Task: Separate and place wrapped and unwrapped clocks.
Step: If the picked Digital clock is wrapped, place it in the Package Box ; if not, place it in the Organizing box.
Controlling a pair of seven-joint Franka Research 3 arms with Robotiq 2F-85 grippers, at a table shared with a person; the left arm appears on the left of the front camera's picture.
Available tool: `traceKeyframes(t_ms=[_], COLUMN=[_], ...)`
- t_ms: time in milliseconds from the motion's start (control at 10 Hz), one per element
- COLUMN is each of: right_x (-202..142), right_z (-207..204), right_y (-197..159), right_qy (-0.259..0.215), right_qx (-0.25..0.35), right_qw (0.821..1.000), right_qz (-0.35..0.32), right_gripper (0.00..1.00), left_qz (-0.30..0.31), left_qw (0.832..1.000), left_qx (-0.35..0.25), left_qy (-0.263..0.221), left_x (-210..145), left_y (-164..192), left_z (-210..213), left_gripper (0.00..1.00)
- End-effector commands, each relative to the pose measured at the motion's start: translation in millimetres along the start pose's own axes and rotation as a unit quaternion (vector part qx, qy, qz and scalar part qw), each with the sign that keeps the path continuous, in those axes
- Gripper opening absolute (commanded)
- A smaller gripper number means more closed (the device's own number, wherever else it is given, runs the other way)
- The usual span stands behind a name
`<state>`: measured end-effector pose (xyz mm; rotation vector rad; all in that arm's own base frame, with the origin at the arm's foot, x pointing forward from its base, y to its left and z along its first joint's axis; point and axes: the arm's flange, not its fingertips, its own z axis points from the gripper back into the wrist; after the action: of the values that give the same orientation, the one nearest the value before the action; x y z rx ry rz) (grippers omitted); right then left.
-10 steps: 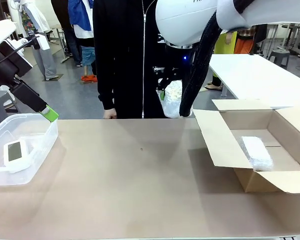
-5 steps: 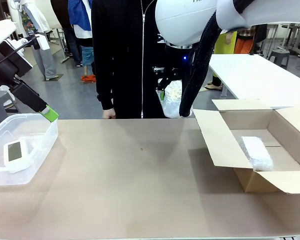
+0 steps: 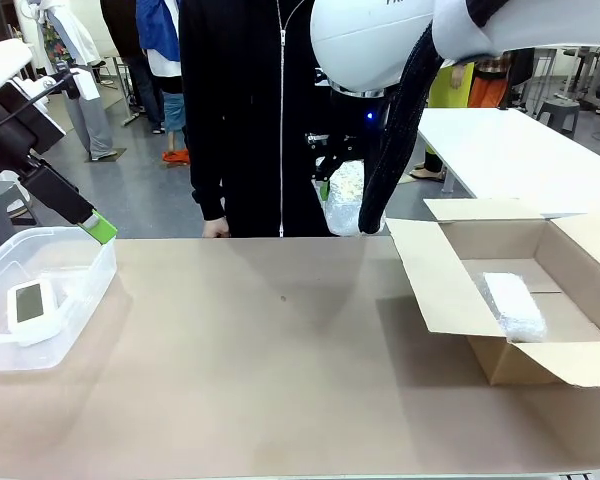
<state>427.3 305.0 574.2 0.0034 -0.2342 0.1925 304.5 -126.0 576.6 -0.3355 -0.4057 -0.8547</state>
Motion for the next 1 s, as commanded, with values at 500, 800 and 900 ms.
traceKeyframes(t_ms=[500, 800, 900], right_x=[-0.7, -17.4, -20.5], right_z=[2.2, -39.8, -55.7], right_y=[-210.0, -285.4, -303.6], right_qy=[0.068, 0.069, 0.079], right_qx=[-0.054, -0.058, -0.063], right_qw=[0.994, 0.989, 0.987], right_qz=[-0.068, -0.116, -0.126], right_gripper=[0.78, 0.78, 0.78], left_qz=[0.002, 0.002, 0.002], left_qw=[1.000, 1.000, 1.000], left_qx=[-0.002, -0.002, -0.002], left_qy=[-0.002, -0.002, -0.002], left_x=[-0.4, -0.4, -0.4], left_y=[0.2, 0.2, 0.2], left_z=[0.4, 0.4, 0.4], left_gripper=[1.00, 1.00, 1.00])
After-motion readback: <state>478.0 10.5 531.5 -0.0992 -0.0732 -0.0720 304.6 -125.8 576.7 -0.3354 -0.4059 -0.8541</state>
